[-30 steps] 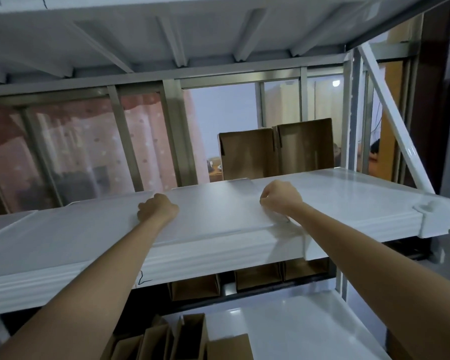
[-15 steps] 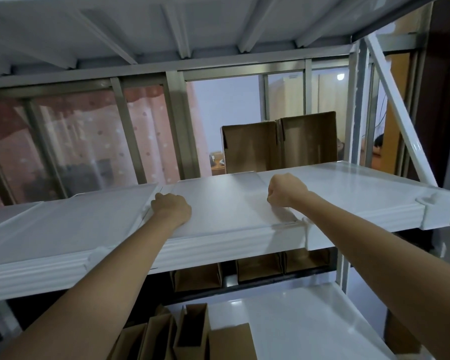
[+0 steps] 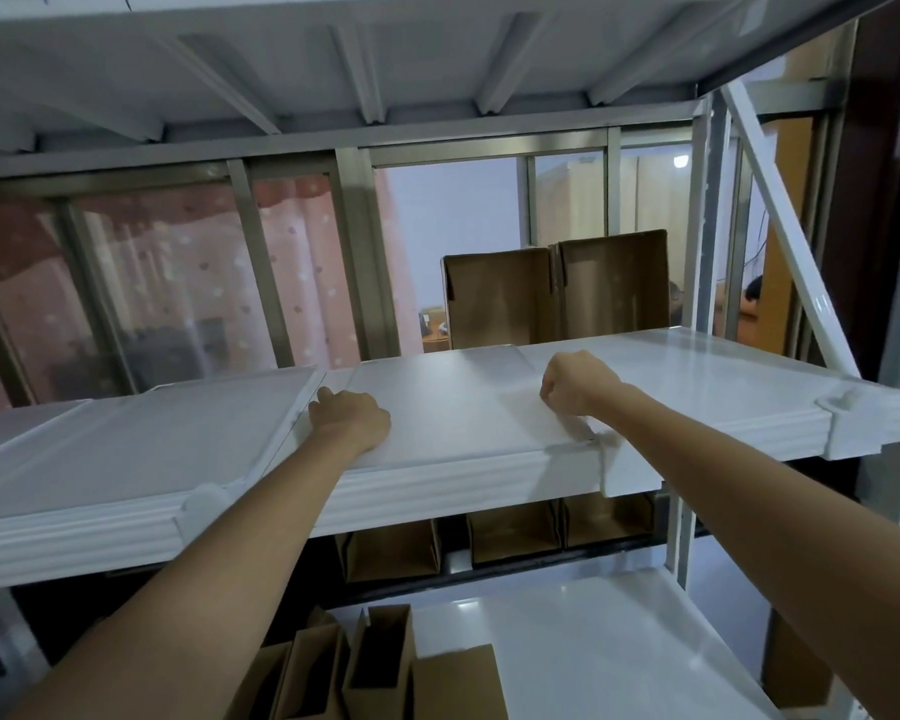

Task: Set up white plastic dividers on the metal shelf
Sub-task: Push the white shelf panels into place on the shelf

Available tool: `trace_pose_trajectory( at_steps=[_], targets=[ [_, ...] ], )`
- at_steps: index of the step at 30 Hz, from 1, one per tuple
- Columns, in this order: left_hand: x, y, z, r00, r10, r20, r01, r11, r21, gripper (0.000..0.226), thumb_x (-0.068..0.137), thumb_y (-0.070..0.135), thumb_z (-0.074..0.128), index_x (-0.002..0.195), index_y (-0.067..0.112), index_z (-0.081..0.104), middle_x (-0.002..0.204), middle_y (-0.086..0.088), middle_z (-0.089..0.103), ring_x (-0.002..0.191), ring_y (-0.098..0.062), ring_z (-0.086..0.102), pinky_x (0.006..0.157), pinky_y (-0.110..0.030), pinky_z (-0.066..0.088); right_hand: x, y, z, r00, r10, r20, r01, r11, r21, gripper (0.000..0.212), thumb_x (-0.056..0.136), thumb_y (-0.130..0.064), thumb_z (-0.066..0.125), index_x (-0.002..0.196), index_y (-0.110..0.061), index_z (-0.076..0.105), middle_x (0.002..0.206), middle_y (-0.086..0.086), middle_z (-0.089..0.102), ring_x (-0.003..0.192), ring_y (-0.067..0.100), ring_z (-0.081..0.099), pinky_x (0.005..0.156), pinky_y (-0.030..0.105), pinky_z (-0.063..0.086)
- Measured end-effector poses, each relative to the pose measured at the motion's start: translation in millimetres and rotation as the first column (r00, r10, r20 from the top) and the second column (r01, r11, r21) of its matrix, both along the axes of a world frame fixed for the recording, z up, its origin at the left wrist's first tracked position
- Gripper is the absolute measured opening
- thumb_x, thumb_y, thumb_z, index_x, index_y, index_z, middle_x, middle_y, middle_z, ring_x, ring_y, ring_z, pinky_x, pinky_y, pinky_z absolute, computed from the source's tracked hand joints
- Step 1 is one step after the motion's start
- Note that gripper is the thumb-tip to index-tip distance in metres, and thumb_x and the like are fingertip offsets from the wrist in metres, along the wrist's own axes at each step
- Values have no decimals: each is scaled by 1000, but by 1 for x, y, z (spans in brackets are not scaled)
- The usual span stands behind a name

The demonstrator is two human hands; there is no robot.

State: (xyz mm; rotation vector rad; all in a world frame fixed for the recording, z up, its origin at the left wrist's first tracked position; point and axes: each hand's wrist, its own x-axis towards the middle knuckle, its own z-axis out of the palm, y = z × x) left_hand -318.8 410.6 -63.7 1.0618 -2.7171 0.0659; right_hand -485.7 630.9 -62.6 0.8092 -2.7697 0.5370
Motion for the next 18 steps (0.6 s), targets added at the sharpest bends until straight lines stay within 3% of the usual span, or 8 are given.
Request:
trace_pose_trajectory(
  at_steps=[13,18],
  targets=[
    [8,0,-4,1000,-9,7,9,1000,-17,45,99,33,28,121,9,58,134,-16,52,131,-31,36,107,-39,33,7,-1,-1,999,1,-33,2,998,65,18,91,-11,54,99,-7,70,97,11,69,88,27,64,84,39,58],
    [10,-9,2,995,-47,83,49,999,-22,47,99,36,27,123,9,57,138,-17,49,137,-33,31,113,-43,29,12,-3,2,999,-29,-40,33,995,91,18,92,-10,54,102,-6,68,98,12,68,88,28,64,80,36,56]
  ],
)
